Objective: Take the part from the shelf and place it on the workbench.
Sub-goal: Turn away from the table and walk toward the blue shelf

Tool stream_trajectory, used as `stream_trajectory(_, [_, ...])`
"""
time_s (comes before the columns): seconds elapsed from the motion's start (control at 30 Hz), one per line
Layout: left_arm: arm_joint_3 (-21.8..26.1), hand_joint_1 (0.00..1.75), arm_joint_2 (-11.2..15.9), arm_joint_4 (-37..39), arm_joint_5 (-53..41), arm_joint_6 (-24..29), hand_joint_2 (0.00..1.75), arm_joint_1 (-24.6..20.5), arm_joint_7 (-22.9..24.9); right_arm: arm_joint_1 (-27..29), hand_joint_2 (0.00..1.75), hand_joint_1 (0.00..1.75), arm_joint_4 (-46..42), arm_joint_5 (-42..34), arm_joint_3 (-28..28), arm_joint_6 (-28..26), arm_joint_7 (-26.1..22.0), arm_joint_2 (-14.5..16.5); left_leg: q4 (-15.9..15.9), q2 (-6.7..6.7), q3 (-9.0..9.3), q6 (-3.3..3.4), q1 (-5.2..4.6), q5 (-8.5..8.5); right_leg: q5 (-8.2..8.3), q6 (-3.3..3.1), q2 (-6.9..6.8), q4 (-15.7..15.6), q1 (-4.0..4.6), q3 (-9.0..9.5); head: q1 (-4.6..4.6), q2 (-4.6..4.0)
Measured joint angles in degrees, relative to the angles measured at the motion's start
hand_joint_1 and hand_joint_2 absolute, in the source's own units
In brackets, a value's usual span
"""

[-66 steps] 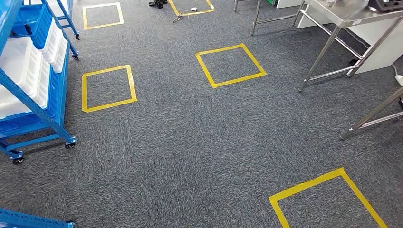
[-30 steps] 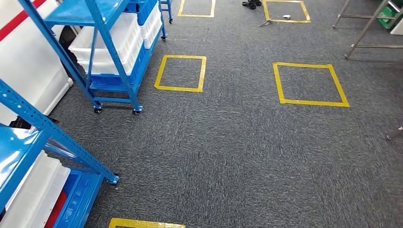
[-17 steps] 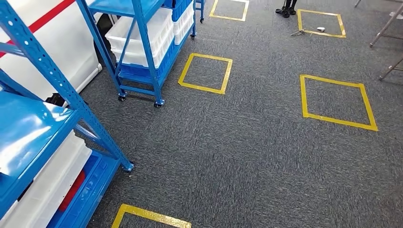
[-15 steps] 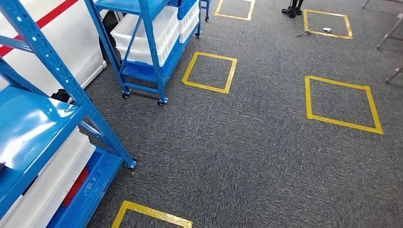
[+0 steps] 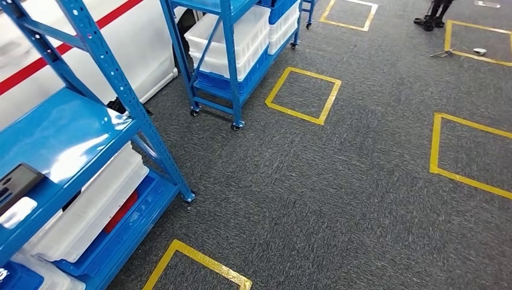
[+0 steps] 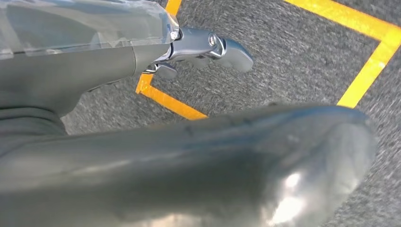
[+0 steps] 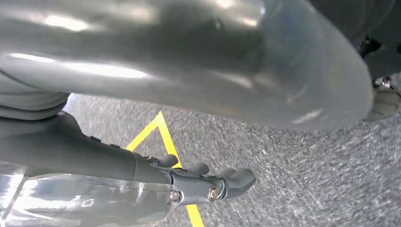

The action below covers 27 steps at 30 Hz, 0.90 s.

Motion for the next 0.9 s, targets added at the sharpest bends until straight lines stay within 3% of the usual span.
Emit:
stream_trajectory(0.07, [0.0,0.00,0.0,0.0,0.0,0.0,0.00,-0.1,0.0,0.1,0.00,0.00,0.0,0.1,-0.1,0.0,0.0,0.0,6.4,0.60,-2.63,-0.07,0.00,-2.48,-0.08,-0.17,-1.83,0.0,0.42,-0.10,0.00,0.00])
stream_trajectory(0.1, [0.0,0.00,0.0,0.0,0.0,0.0,0.00,0.0,0.0,0.1,0.00,0.00,0.0,0.1,-0.1,0.0,0.0,0.0,6.7,0.75,-2.47,0.01,-0.03,-2.14,-0.12,-0.23,-2.67,0.1,0.59,-0.09,0.00,0.00])
stream_trajectory(0.13, [0.0,0.00,0.0,0.0,0.0,0.0,0.00,0.1,0.0,0.0,0.00,0.00,0.0,0.1,-0.1,0.0,0.0,0.0,4.7,1.04,-1.12,0.19,-0.09,-0.84,-0.17,-0.25,-3.44,0.1,0.74,-0.02,0.00,0.00])
stream_trajectory(0.17, [0.0,0.00,0.0,0.0,0.0,0.0,0.00,0.1,0.0,0.0,0.00,0.00,0.0,0.1,-0.1,0.0,0.0,0.0,0.6,1.78,1.28,0.54,-0.25,1.08,-0.24,-0.25,-4.18,0.1,0.88,0.11,0.00,0.00])
stream_trajectory(0.23, [0.0,0.00,0.1,0.0,0.0,0.0,0.00,0.0,0.0,-0.1,0.00,0.00,0.0,0.1,-0.1,0.0,0.0,0.1,-7.3,4.48,5.50,1.55,-0.89,3.55,-0.42,-0.01,-5.49,0.1,1.15,0.35,0.00,0.00])
stream_trajectory(0.3, [0.0,0.00,0.2,0.0,0.0,0.0,0.00,-0.1,0.0,-0.2,0.00,0.00,0.0,0.1,-0.1,0.0,0.0,0.2,-10.1,5.75,6.66,2.24,-1.46,3.98,-0.54,0.47,-6.62,0.2,1.19,0.50,0.00,0.00])
stream_trajectory(0.37, [0.0,0.00,0.3,0.0,-0.2,0.0,0.00,0.0,0.0,-0.6,0.00,0.00,0.0,0.0,-0.2,0.0,0.3,0.3,-10.5,4.49,6.66,2.58,-1.34,4.46,-0.64,1.08,-7.18,0.2,1.03,0.76,0.00,0.00])
stream_trajectory(0.43, [-0.2,0.00,0.3,0.0,-0.4,-0.1,0.00,0.1,0.1,-0.7,0.00,0.00,0.0,-0.1,-0.2,0.1,0.8,0.4,-11.3,3.17,6.93,3.07,-0.86,5.17,-2.12,1.76,-4.49,2.0,0.80,0.20,0.01,0.00])
stream_trajectory(0.5, [-0.4,0.00,0.2,0.0,-0.4,-0.1,0.00,-0.1,0.2,-0.5,0.00,0.00,0.0,-0.2,-0.3,0.0,1.2,0.4,-11.6,1.83,6.85,3.40,-0.61,5.61,-5.77,2.27,-0.97,8.2,0.45,-2.64,0.01,0.00])
stream_trajectory(0.57, [-0.7,0.00,0.1,0.0,-0.4,-0.1,0.00,-0.2,0.2,-0.2,0.00,0.00,0.0,-0.1,-0.3,0.0,1.4,0.4,-11.5,0.30,6.59,3.47,-0.59,5.73,-8.26,2.58,-0.16,14.9,0.13,-5.93,0.01,0.00])
stream_trajectory(0.6, [-0.9,0.00,0.0,0.0,-0.4,-0.1,0.00,-0.1,0.3,-0.1,0.00,0.00,0.0,0.0,-0.3,0.0,1.5,0.4,-11.3,-0.51,6.54,3.41,-0.56,5.72,-7.90,2.71,-0.11,15.9,-0.02,-6.50,0.01,0.00])
stream_trajectory(0.63, [-1.0,0.00,-0.1,0.0,-0.4,0.0,0.00,-0.1,0.3,-0.1,0.00,0.00,0.0,0.1,-0.3,-0.1,1.5,0.3,-11.2,-1.33,6.52,3.28,-0.50,5.68,-6.39,2.83,0.00,14.5,-0.19,-5.97,0.02,0.00])
stream_trajectory(0.67, [-1.1,0.00,-0.2,0.0,-0.3,0.0,0.00,0.0,0.4,0.0,0.00,0.00,0.0,0.2,-0.3,-0.1,1.5,0.3,-10.9,-2.14,6.52,3.09,-0.40,5.57,-4.12,2.92,0.41,11.1,-0.40,-4.48,0.02,0.00])
stream_trajectory(0.73, [-1.3,0.00,-0.4,0.0,-0.1,0.0,0.00,-0.1,0.5,0.0,0.00,0.00,0.0,0.3,-0.3,-0.1,1.5,0.2,-10.2,-3.62,6.20,2.47,-0.26,5.28,-0.97,2.98,2.73,4.0,-0.78,-1.32,0.02,0.00])
stream_trajectory(0.8, [-1.3,0.00,-0.5,0.0,0.0,0.1,0.00,-0.1,0.5,0.1,0.00,0.00,0.0,0.4,-0.3,-0.1,1.1,0.1,-9.8,-4.77,5.65,1.64,-0.23,5.25,-0.41,2.70,4.08,1.2,-0.74,-0.25,0.01,0.00])
stream_trajectory(0.87, [-1.3,0.00,-0.6,0.0,0.1,0.1,0.00,0.1,0.6,-0.1,0.00,0.00,0.0,0.4,-0.3,-0.2,0.7,0.1,-10.0,-5.77,5.29,0.81,-0.08,5.47,-0.26,2.02,3.06,1.0,-0.53,-0.34,0.01,0.00])
stream_trajectory(0.9, [-1.4,0.00,-0.6,0.0,0.1,0.1,0.00,0.3,0.6,-0.2,0.00,0.00,0.0,0.4,-0.3,-0.2,0.6,0.0,-9.8,-5.43,5.12,0.52,0.01,5.34,-0.15,1.60,2.47,0.9,-0.52,-0.29,0.01,0.00])
